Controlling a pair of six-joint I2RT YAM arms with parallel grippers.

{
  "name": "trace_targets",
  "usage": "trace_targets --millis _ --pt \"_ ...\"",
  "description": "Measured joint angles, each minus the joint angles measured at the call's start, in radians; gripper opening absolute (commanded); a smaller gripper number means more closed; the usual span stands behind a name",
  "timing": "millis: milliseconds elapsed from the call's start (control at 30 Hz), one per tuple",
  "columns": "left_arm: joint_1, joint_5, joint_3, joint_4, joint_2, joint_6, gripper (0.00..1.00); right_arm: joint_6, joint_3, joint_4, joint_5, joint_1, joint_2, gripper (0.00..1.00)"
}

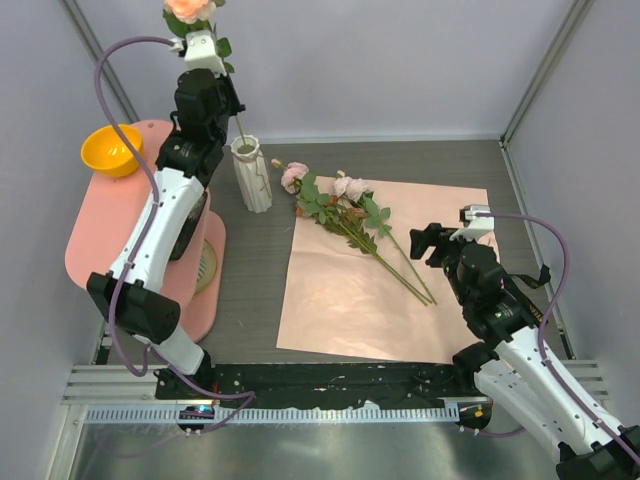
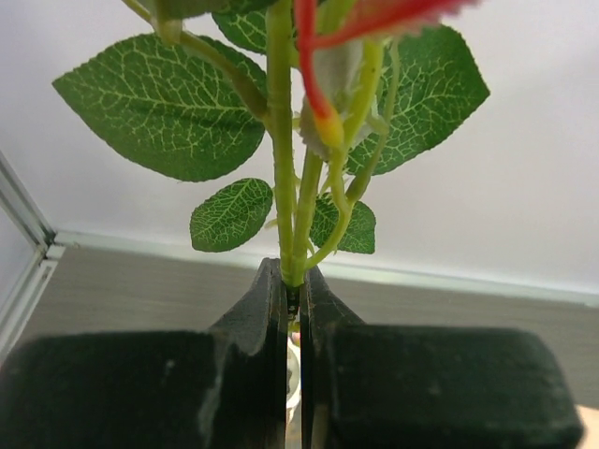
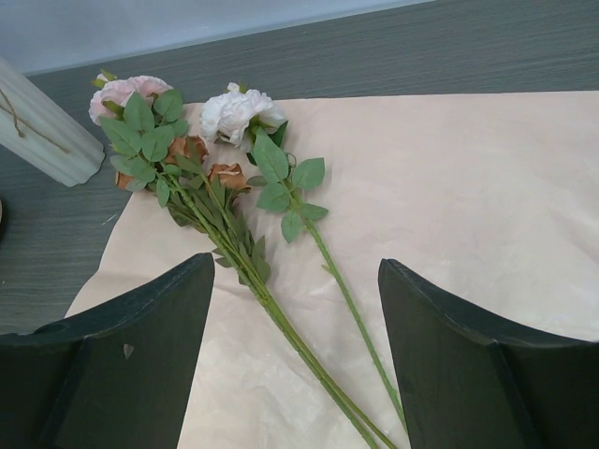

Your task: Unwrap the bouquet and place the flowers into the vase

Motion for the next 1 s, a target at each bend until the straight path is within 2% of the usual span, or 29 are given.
trace_targets --millis 200,300,333,367,400,433,500,533,633,800,833,1000 --pt "0.000 0.003 -0.171 0.064 0.000 -0.012 0.03 0.000 0.000 0.000 0.000 0.000 0.000 0.77" --pt "0.000 0.002 -0.197 0.076 0.006 -0.017 0.08 0.000 0.000 0.000 0.000 0.000 0.000 0.76" --pt "0.000 0.002 -0.200 0.080 0.007 -0.018 0.12 0.000 0.000 0.000 0.000 0.000 0.000 0.77" --pt "0.000 0.001 -0.206 0.089 0.007 -0.019 0.21 0.000 0.000 0.000 0.000 0.000 0.000 0.77" --pt "0.000 -0.003 -0.213 0.098 0.007 -0.021 0.26 0.000 0.000 0.000 0.000 0.000 0.000 0.77" --pt "0.000 -0.006 -0.219 0.105 0.007 -0.022 0.39 0.000 0.000 0.000 -0.001 0.000 0.000 0.76" --pt "0.000 -0.014 -0.235 0.117 0.007 -0.022 0.53 0.000 0.000 0.000 -0.001 0.000 0.000 0.76" --pt "0.000 -0.017 -0.240 0.118 0.007 -0.020 0.64 0.000 0.000 0.000 -0.001 0.000 0.000 0.77" --pt "0.000 -0.024 -0.248 0.117 0.008 -0.021 0.73 0.000 0.000 0.000 -0.001 0.000 0.000 0.77" --pt "0.000 -0.018 -0.248 0.091 -0.002 -0.051 0.79 0.000 0.000 0.000 -0.008 0.000 0.008 0.76" --pt "0.000 -0.001 -0.248 0.065 -0.010 -0.073 0.87 0.000 0.000 0.000 -0.010 0.000 0.018 0.77" --pt "0.000 0.130 -0.253 -0.066 -0.099 -0.175 0.89 0.001 0.024 -0.010 -0.034 0.000 0.097 0.77"
